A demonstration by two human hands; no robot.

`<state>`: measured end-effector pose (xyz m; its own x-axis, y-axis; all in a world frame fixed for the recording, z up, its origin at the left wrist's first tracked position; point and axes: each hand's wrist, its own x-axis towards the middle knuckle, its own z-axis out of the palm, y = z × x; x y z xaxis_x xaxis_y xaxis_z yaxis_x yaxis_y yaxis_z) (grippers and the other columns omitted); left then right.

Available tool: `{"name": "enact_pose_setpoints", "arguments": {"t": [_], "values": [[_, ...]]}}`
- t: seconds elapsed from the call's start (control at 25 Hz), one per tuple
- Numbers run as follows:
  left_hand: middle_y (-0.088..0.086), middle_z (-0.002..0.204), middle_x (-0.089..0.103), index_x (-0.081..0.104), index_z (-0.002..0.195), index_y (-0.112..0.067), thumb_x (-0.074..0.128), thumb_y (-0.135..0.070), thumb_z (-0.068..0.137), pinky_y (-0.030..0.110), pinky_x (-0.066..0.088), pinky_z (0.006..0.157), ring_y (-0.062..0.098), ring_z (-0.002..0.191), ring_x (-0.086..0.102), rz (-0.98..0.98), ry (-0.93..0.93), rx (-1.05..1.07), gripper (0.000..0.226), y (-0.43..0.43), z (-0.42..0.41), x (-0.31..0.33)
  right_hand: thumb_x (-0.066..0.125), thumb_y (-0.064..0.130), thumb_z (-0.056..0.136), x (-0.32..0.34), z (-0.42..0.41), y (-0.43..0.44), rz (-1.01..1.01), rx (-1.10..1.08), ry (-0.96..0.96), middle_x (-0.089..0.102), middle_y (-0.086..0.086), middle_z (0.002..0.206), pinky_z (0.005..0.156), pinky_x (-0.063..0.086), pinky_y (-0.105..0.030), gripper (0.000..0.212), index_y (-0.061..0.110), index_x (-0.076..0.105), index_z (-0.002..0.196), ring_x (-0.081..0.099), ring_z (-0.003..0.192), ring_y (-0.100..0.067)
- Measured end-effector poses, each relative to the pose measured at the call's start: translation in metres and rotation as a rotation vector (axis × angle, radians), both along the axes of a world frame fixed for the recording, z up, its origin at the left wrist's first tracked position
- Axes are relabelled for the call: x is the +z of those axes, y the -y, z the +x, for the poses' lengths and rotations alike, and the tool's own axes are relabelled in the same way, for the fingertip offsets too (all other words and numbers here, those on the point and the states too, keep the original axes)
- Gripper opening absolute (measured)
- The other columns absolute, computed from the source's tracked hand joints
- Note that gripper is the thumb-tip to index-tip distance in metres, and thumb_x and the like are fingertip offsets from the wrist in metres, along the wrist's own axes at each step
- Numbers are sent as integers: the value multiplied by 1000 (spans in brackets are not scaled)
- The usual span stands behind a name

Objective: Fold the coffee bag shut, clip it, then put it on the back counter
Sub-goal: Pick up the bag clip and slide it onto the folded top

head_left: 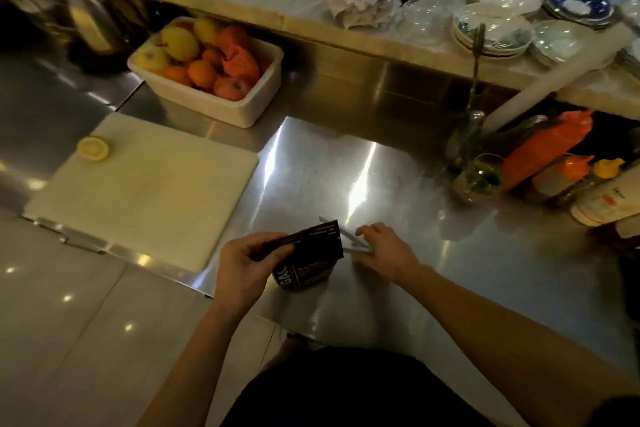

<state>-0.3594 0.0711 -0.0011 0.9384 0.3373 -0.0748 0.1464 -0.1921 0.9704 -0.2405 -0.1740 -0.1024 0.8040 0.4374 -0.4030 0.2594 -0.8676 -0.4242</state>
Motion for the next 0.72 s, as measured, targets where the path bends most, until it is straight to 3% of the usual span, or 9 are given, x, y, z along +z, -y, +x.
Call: {"name": "enact_pose_setpoints", "arguments": {"t": [0.12, 0.28, 0.4, 0.6, 0.72], "values": [[-13, 75, 77, 76, 81, -22, 76, 2, 76, 18, 56, 67, 6, 70, 71, -17, -5, 57, 24, -20, -14, -1, 59, 37, 89, -14, 1, -5, -119, 52, 65, 49, -5, 123, 89, 51, -43, 33, 26, 57, 121, 49, 114, -25], [-9, 79, 78, 77, 81, -30, 77, -3, 76, 19, 57, 68, 11, 74, 73, -15, -4, 80, 28, -34, -18, -8, 51, 34, 95, -15, -4, -5, -135, -12, 91, 54, -4, 106, 79, 53, -38, 19, 23, 62, 105, 57, 88, -20], [-14, 76, 77, 76, 81, -28, 76, -1, 77, 16, 55, 66, 6, 72, 72, -41, 13, 41, 27, -31, -6, -8, 58, 29, 93, -1, -10, 8, 47, -221, 94, 54, 0, 98, 72, 51, -32, 13, 21, 67, 97, 60, 71, -14], [-9, 79, 78, 77, 86, -18, 76, -1, 77, 17, 54, 68, 9, 76, 73, -69, 8, -104, 19, -4, 31, -12, 70, 16, 86, 46, -15, 66, 312, -430, 298, 60, -5, 93, 77, 50, -31, 7, 15, 72, 92, 61, 80, -19], [-11, 77, 77, 76, 86, -18, 75, -2, 79, 14, 53, 67, 7, 75, 72, -66, 3, -213, 18, 20, 57, -11, 71, 13, 85, 77, -26, 107, 374, -510, 373, 61, -3, 92, 73, 49, -22, 6, 15, 71, 91, 60, 81, -17]]}}
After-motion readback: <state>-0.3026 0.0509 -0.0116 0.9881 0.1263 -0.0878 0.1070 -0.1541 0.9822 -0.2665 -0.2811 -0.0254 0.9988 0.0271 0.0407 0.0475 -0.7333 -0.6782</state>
